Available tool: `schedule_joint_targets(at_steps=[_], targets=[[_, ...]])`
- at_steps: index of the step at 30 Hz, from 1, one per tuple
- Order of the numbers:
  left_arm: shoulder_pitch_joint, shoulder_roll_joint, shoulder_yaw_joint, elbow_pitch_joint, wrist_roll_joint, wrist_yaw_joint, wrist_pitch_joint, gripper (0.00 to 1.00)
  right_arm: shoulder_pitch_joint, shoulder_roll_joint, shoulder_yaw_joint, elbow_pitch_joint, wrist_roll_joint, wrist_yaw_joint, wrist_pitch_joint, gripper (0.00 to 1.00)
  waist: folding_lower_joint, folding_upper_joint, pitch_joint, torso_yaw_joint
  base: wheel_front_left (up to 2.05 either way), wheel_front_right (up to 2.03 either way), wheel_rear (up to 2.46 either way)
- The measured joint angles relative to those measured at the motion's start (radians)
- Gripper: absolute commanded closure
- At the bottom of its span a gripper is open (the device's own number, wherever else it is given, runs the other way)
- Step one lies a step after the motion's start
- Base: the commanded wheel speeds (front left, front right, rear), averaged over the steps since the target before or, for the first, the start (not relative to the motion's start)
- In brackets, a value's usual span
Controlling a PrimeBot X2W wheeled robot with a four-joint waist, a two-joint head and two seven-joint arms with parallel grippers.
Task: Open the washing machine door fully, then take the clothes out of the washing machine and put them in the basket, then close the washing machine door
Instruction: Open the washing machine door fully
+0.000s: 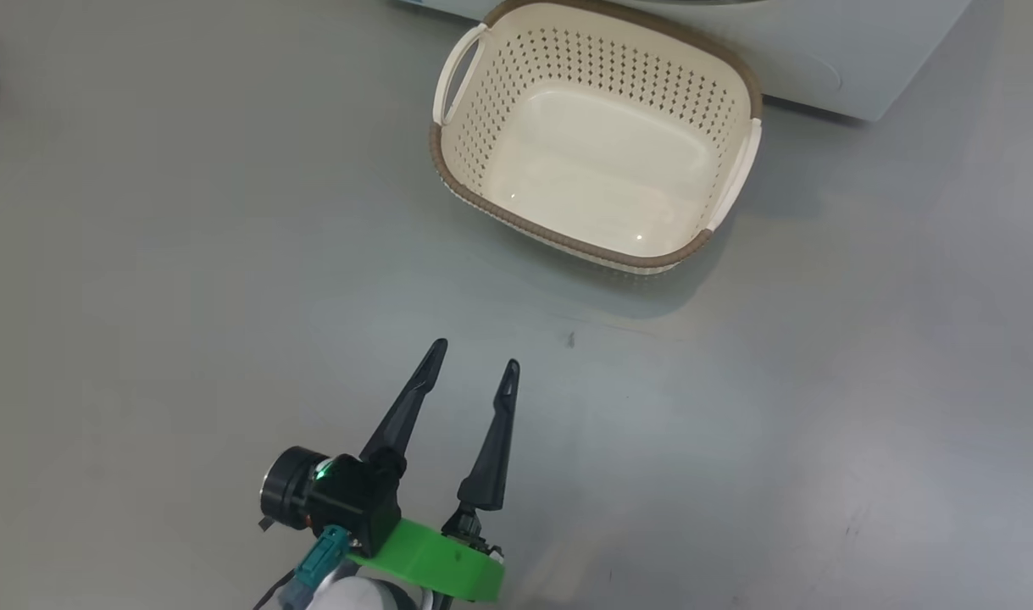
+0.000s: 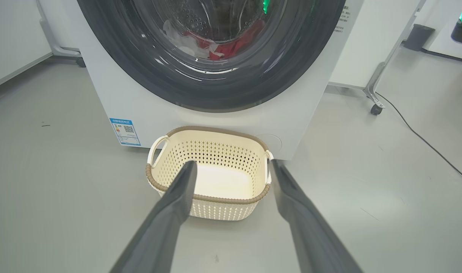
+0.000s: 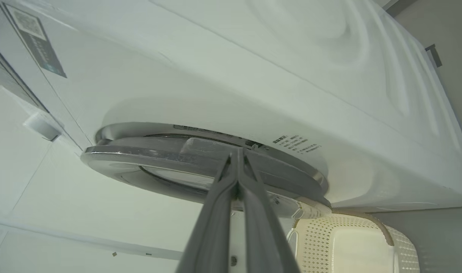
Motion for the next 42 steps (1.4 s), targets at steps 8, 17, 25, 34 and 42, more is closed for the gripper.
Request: schedule_joint_targets(at_steps=[8, 17, 25, 34, 42], targets=[[-0.013, -0.003, -0.022, -0.035, -0.011, 0.000, 0.000, 0.00, -0.091, 0.025, 0.000, 0.022, 0.064, -0.059, 0.047, 1.00, 0.0000, 0.0000, 0.053, 0.053, 0.00, 0.00, 0.00], [-0.013, -0.003, -0.058, -0.056, -0.030, 0.000, 0.000, 0.00, -0.165, 0.006, 0.002, 0.056, 0.081, -0.092, 0.084, 1.00, -0.0001, 0.0000, 0.091, 0.109, 0.00, 0.00, 0.00], [-0.013, -0.004, -0.055, -0.074, -0.036, 0.000, 0.000, 0.00, -0.216, 0.006, 0.022, 0.098, 0.081, -0.103, 0.111, 1.00, -0.0001, 0.0000, 0.113, 0.150, 0.00, 0.00, 0.00], [-0.008, -0.005, -0.084, -0.109, -0.044, 0.000, 0.000, 0.00, -0.281, -0.006, 0.017, 0.130, 0.089, -0.112, 0.125, 1.00, -0.0001, 0.0000, 0.126, 0.171, 0.00, 0.00, 0.00], [0.005, -0.006, -0.086, -0.113, -0.044, 0.000, 0.000, 0.00, -0.309, -0.023, 0.021, 0.174, 0.090, -0.112, 0.148, 1.00, -0.0001, 0.0000, 0.133, 0.193, 0.00, 0.00, 0.00]])
